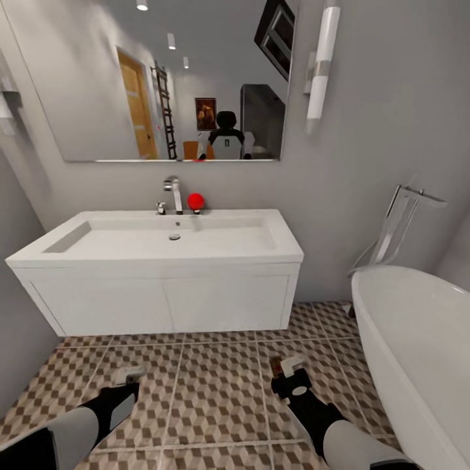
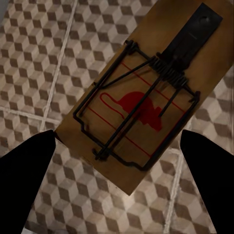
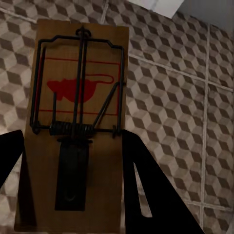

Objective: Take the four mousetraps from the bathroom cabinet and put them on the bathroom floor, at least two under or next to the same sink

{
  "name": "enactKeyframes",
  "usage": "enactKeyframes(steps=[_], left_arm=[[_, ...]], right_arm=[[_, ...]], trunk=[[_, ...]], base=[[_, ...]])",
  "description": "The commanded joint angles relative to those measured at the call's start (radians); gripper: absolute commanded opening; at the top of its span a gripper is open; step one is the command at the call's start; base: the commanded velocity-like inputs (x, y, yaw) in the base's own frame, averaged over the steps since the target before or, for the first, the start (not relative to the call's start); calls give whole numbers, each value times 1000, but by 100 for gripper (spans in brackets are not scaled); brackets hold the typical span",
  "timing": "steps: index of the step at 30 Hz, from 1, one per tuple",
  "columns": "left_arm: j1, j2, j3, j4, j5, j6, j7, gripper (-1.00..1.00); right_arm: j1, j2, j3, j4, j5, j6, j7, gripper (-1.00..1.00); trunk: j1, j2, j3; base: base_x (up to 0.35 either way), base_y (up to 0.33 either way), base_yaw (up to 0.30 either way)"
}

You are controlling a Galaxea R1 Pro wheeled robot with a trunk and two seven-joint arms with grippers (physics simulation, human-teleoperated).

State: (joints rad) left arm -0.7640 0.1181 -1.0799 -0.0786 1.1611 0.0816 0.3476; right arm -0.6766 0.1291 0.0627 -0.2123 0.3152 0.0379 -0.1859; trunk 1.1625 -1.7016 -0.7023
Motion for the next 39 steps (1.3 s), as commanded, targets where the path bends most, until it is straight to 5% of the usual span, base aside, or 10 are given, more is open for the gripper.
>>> enactKeyframes(steps=[1,9,14,22,39], left_arm=[[2,1,-8,-4,3,6,8,-100],[5,3,-8,-4,10,5,7,-100],[26,-1,-8,-6,5,-71,6,-100],[82,-1,-6,39,12,-84,7,-100],[87,-1,-3,33,15,-130,7,-100]], right_arm=[[2,0,7,1,1,-10,-5,-100],[17,4,11,4,4,-110,-3,-100],[26,9,11,53,1,-109,-9,-100],[28,3,4,188,-5,-106,-13,-100],[26,1,-9,197,-3,-116,-9,-100]], trunk=[[1,0,-1],[1,0,-1],[1,0,-1],[1,0,-1],[1,0,-1]], base=[[338,-103,0],[338,-68,0],[97,-1,0],[1,0,0],[0,0,0]])
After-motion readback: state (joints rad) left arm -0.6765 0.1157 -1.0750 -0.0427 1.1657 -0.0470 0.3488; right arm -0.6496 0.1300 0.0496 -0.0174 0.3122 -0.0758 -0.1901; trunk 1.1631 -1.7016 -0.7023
